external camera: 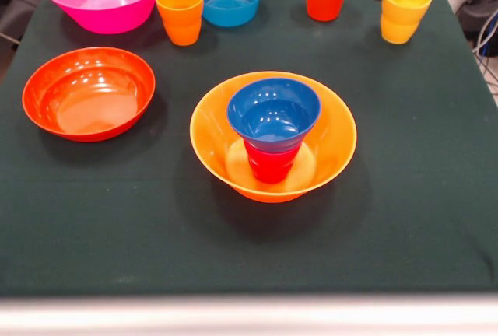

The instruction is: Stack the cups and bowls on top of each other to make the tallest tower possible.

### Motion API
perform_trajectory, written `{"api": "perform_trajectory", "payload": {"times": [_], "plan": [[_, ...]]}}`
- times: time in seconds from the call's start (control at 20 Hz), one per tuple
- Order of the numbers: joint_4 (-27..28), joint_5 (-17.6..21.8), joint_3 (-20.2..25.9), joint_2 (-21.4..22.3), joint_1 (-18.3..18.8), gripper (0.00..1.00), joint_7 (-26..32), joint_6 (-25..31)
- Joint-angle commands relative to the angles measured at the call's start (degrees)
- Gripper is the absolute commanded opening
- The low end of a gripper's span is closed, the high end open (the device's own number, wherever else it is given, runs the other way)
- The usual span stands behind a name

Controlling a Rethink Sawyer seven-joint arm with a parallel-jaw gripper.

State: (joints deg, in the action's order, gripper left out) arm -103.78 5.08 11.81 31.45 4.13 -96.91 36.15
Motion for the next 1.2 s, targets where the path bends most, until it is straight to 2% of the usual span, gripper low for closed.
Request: {"api": "perform_trajectory", "payload": {"times": [0.05,0.45,0.75,0.8,0.95,1.2], "plan": [[4.1,5.3,1.2,-5.2,-1.5,1.00,-1.1,-2.8],[8.9,7.4,-0.3,-9.9,-2.3,1.00,-1.6,-4.2],[10.4,9.0,-0.5,-10.7,-2.5,1.00,-1.8,-5.3],[10.0,9.4,-0.6,-10.3,-2.6,0.00,-2.6,-5.9],[10.6,9.6,-1.2,-10.2,-3.1,0.00,-3.5,-6.3],[11.8,9.2,-1.7,-9.9,-3.2,0.00,-3.4,-4.0]]}}
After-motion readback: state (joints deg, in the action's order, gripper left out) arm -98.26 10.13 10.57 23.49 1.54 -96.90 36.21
